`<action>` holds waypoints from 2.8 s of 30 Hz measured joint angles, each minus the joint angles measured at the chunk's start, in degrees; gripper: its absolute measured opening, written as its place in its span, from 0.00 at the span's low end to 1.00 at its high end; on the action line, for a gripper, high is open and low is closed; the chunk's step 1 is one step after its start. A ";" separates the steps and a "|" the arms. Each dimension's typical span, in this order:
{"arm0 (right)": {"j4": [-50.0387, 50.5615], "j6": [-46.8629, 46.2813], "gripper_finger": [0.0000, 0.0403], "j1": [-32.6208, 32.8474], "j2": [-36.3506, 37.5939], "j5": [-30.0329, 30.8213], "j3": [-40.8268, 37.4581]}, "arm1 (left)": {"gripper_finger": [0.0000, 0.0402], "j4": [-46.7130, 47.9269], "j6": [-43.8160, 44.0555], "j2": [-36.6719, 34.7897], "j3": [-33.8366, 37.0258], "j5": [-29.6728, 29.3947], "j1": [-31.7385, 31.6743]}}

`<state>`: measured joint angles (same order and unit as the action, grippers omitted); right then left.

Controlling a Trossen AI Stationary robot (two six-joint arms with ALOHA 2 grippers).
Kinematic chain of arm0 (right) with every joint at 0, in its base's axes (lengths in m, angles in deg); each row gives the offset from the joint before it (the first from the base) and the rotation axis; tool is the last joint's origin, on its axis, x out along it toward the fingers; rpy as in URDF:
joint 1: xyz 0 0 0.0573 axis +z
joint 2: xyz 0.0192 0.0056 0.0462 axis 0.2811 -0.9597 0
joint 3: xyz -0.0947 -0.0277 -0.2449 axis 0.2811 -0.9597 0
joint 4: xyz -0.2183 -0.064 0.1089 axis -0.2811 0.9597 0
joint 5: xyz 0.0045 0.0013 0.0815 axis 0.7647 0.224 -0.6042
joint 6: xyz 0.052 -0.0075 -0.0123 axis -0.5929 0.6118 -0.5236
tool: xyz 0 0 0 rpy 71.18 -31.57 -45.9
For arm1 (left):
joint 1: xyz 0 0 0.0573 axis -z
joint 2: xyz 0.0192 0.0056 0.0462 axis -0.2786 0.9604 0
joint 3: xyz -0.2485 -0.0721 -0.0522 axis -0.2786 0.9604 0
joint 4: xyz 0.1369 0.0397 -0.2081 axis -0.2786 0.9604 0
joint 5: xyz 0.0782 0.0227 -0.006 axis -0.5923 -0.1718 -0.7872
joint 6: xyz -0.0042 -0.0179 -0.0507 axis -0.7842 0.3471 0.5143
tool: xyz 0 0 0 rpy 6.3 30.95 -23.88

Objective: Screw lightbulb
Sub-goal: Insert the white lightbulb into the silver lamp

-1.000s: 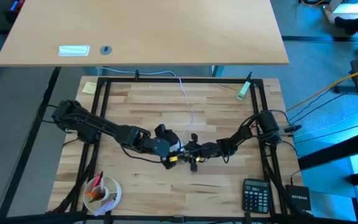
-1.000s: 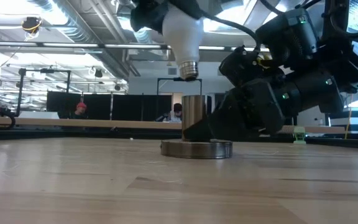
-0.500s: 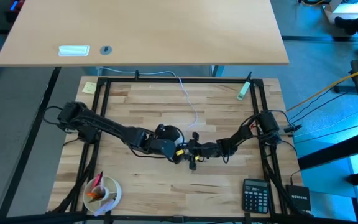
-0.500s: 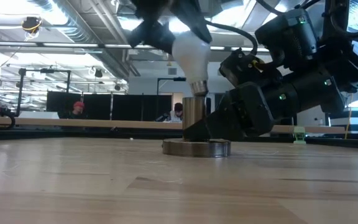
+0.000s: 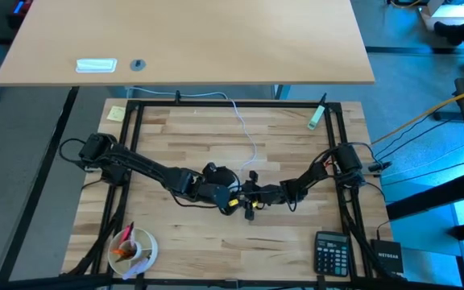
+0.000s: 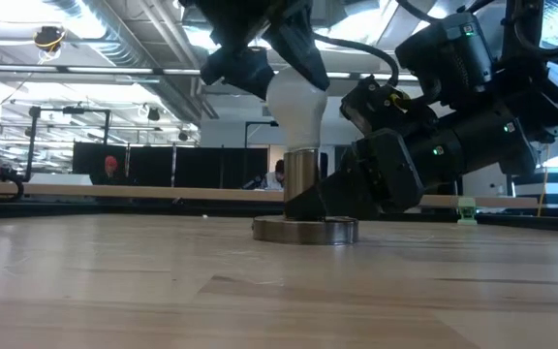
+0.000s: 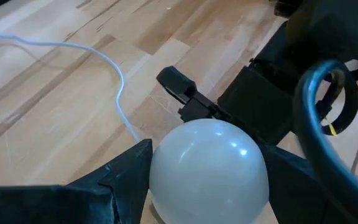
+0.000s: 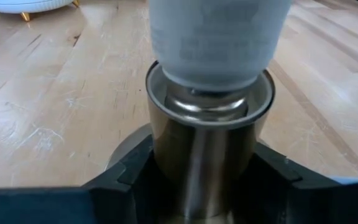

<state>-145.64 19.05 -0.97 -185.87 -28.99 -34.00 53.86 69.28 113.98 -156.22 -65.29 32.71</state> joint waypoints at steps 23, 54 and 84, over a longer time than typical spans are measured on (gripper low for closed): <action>6.73 -6.08 0.44 0.07 6.02 -12.87 0.67 | 0.63 2.07 -9.90 0.30 -3.45 13.64 -1.38; 14.00 -10.67 0.44 4.72 15.56 -45.54 6.05 | 0.63 -13.96 -33.83 -0.54 -3.60 40.48 0.00; 14.04 4.32 0.44 4.83 7.79 -7.92 3.00 | 0.64 -6.86 -33.89 0.36 0.34 22.95 -0.46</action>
<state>-131.61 23.37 3.86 -178.08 -36.91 -31.00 46.99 35.39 114.34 -155.87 -42.34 32.25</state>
